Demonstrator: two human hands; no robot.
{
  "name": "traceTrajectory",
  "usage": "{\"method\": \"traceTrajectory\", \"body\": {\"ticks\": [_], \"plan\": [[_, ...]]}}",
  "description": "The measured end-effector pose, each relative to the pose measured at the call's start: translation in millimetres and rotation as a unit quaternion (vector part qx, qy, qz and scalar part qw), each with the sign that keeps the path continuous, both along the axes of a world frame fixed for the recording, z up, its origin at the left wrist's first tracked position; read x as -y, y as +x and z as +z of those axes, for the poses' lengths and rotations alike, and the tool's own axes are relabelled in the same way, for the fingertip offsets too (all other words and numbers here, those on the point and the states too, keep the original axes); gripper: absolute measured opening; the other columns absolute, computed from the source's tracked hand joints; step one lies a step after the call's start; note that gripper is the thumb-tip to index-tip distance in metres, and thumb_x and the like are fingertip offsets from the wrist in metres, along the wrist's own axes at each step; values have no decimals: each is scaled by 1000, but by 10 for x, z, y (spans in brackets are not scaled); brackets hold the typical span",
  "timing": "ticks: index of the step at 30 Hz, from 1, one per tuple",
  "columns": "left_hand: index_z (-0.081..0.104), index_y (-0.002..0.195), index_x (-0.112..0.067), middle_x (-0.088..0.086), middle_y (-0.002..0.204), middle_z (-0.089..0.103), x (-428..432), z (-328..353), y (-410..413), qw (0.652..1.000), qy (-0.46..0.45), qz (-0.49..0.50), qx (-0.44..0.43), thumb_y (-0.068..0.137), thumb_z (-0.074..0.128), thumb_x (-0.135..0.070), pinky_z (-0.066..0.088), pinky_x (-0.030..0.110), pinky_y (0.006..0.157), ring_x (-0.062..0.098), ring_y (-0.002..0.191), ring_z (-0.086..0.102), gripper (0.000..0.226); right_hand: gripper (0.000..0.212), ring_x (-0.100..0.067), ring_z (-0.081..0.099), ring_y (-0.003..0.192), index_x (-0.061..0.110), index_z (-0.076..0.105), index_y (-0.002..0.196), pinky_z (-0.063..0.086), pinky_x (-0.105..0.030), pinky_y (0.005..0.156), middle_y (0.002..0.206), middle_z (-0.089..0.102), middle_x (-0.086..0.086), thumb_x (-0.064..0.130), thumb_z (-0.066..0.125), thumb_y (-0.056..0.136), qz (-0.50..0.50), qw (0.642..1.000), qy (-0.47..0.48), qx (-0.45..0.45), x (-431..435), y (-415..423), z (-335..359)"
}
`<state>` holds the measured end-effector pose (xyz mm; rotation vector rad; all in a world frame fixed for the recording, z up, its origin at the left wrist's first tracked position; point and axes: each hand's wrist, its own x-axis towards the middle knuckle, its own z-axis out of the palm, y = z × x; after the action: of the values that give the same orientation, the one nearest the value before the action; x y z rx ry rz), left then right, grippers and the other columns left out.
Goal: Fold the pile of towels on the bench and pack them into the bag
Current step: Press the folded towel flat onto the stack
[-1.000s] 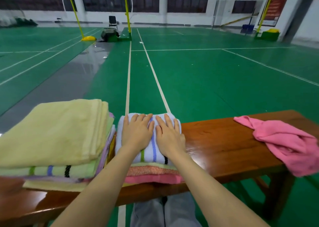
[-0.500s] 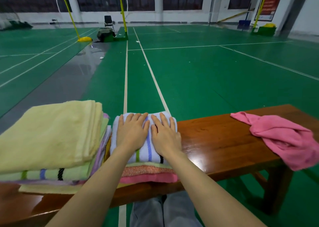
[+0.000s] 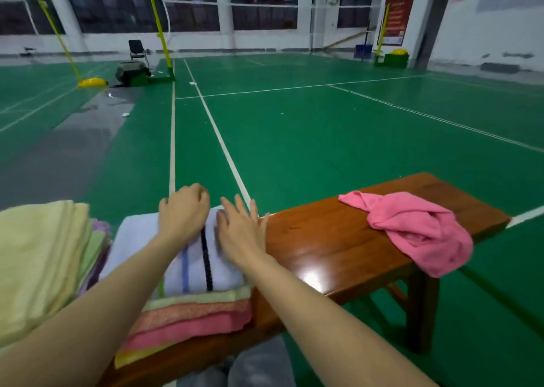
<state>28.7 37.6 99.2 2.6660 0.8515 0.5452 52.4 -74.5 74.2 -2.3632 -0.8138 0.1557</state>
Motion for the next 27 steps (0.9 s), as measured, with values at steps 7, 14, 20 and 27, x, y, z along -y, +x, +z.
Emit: {"method": "traceTrajectory", "body": {"ticks": [7,14,20,27], "plan": [[59,120,-12,9,126,60,937,-69,854,986,-67,-148,-29,91,46,-18,43,38,97,30,114,54,33,56,-32,-5,144,21,25,146,4,-59,112,159,0,-6,29,45,95,-252,959,-107,71,1496,1188,-123],[61,112,-11,11,116,63,1331,-286,1108,965,-73,-230,-98,90,45,-17,49,36,88,29,103,59,28,79,-40,8,142,16,0,150,25,-55,107,157,-9,-12,41,49,93,-420,905,-53,-38,2565,1340,-778],[64,111,-13,7,116,65,979,-20,961,963,-64,-251,-78,91,46,-13,48,36,93,24,105,60,28,60,-32,38,127,9,32,140,32,-40,101,141,42,-15,41,49,93,-384,905,-169,68,2341,1412,-784],[64,112,-10,4,111,67,371,472,428,955,-77,-283,-47,93,53,-11,46,29,97,15,101,61,22,34,-32,56,103,6,61,103,41,-38,89,109,64,-17,36,61,87,-268,958,48,-90,1648,1315,-523]]}}
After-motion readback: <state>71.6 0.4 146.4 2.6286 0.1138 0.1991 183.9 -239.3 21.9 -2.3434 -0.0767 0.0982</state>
